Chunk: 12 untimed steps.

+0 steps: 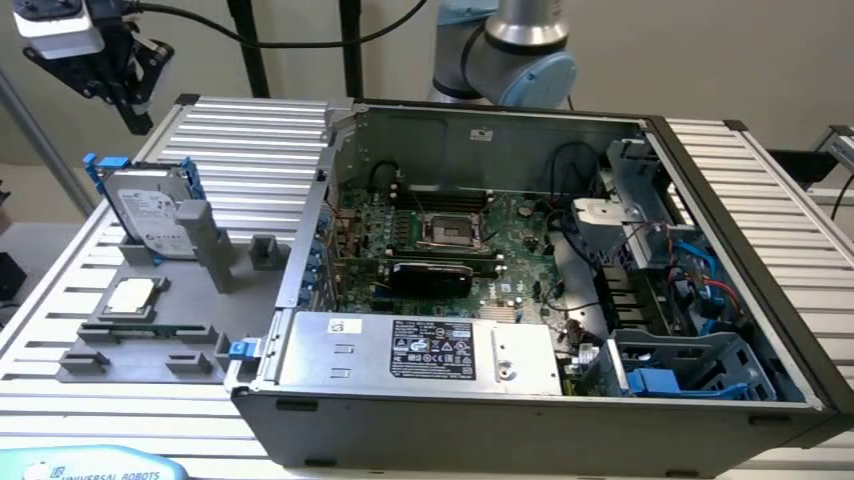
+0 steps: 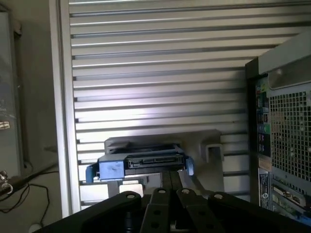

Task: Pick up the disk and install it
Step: 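Reach for the disk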

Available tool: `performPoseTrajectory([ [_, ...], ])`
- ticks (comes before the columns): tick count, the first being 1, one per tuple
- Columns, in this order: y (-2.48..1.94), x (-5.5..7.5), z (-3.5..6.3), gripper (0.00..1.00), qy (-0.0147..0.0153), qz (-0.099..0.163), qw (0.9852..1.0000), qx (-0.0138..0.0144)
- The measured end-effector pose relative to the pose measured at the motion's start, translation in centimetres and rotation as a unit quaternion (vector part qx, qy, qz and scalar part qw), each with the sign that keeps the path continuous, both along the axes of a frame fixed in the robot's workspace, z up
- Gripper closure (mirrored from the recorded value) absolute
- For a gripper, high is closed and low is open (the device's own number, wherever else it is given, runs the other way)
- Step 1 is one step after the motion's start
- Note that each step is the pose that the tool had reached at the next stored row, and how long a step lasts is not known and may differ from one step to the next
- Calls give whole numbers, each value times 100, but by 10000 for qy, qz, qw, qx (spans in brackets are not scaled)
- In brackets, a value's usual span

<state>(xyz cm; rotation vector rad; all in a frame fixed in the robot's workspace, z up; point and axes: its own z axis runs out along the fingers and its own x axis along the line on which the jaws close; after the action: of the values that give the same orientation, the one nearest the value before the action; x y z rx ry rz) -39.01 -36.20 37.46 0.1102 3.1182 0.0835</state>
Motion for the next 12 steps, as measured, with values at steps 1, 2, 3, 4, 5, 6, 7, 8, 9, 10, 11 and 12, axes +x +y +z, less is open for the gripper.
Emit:
performPoseTrajectory([
  [1, 8, -45, -4, 89, 0, 0, 10000, 0],
  [2, 16, -93, -9, 89, 0, -1, 10000, 0],
  [3, 24, -138, -13, 89, 0, -1, 10000, 0],
  [4, 32, -183, -17, 89, 0, -1, 10000, 0],
  [5, 40, -228, -21, 89, 0, 0, 10000, 0],
  [6, 48, -273, -26, 89, 0, 0, 10000, 0],
  [7, 56, -318, -30, 89, 0, 0, 10000, 0],
  [8, 65, -367, -35, 89, 0, -1, 10000, 0],
  [9, 73, -412, -39, 89, 0, -1, 10000, 0],
  [10, 81, -457, -44, 89, 0, -1, 10000, 0],
  [11, 85, -499, -48, 89, 0, 0, 10000, 0],
  [12, 86, -529, -50, 89, 1, 0, 10000, 0],
])
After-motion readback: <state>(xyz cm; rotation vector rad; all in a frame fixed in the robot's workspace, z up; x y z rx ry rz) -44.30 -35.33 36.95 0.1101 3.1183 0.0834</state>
